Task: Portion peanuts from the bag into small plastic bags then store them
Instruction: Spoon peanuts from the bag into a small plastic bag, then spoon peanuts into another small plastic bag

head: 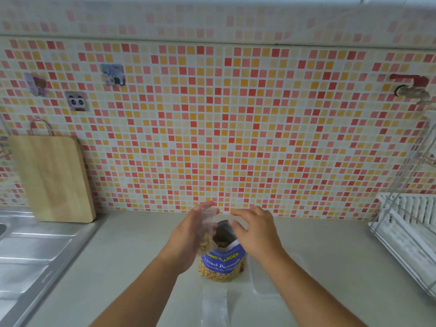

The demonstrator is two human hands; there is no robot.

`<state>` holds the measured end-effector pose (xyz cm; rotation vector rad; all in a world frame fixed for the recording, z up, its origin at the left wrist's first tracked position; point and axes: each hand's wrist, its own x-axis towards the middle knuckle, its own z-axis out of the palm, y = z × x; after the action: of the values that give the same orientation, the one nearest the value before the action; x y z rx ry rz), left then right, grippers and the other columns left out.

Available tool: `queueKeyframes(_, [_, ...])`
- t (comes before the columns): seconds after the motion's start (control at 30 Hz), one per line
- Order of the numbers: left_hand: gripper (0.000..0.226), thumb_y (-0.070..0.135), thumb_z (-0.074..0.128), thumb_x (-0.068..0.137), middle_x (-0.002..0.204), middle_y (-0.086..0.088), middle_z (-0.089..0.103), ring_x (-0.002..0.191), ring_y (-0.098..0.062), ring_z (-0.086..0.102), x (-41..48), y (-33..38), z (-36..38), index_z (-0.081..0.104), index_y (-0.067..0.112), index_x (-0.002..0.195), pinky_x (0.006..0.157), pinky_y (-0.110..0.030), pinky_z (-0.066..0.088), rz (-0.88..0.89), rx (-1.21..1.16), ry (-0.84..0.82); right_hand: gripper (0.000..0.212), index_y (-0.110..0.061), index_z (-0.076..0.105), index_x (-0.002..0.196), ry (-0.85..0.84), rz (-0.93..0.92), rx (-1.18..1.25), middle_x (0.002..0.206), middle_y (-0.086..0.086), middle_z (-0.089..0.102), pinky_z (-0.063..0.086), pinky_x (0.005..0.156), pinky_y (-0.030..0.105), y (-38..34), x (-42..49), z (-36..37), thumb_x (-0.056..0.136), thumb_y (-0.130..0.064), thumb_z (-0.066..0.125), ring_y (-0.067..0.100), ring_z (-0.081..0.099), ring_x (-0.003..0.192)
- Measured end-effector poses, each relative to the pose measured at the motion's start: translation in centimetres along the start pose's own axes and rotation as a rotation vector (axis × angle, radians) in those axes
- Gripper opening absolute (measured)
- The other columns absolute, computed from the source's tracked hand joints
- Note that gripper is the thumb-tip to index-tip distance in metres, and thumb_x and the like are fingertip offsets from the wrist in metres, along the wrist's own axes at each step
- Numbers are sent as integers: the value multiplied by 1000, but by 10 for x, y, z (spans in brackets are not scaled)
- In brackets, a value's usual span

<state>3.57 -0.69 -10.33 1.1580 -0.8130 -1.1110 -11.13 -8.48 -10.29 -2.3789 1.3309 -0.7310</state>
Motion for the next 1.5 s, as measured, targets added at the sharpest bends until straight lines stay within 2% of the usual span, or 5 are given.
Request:
queueKeyframes(0.17, [41,37,27,99,123,-14,64,105,-34,65,-4,-7,2,58,29,124,86,-51,53,-40,-45,-112,15,-20,73,88,-256,210,845,84,-4,72,50,65,14,-36,-14,-4,90,-27,60,7,68,77])
queueKeyframes(0.5, [45,39,35,97,80,-6,69,75,-17,65,-17,-14,-13,68,13,84,73,-32,55,-81,146,-99,27,-16,64,69,-332,294,982,60,-5,67,45,57,24,-5,-32,-11,94,-12,54,10,54,52])
queueKeyframes(0.83, [41,49,61,81,112,-6,61,103,-22,61,-46,-147,-36,53,18,106,84,-25,46,-497,1147,99,36,-14,55,53,-507,734,406,48,2,57,42,42,19,76,-111,95,89,-20,55,15,53,40])
queueKeyframes(1.07, [19,29,53,80,106,-6,66,100,-23,62,-40,-162,-46,44,24,65,72,-22,44,-463,1200,122,31,-9,62,98,-388,632,79,111,13,68,44,81,26,79,-118,107,93,-36,48,27,61,108])
queueKeyframes(1.5, [24,20,63,79,56,6,51,56,-11,46,-38,-136,-62,52,26,59,52,-11,36,-272,1025,58,37,-18,57,118,-425,185,-159,116,3,58,44,90,28,42,-105,89,90,-42,52,19,57,109])
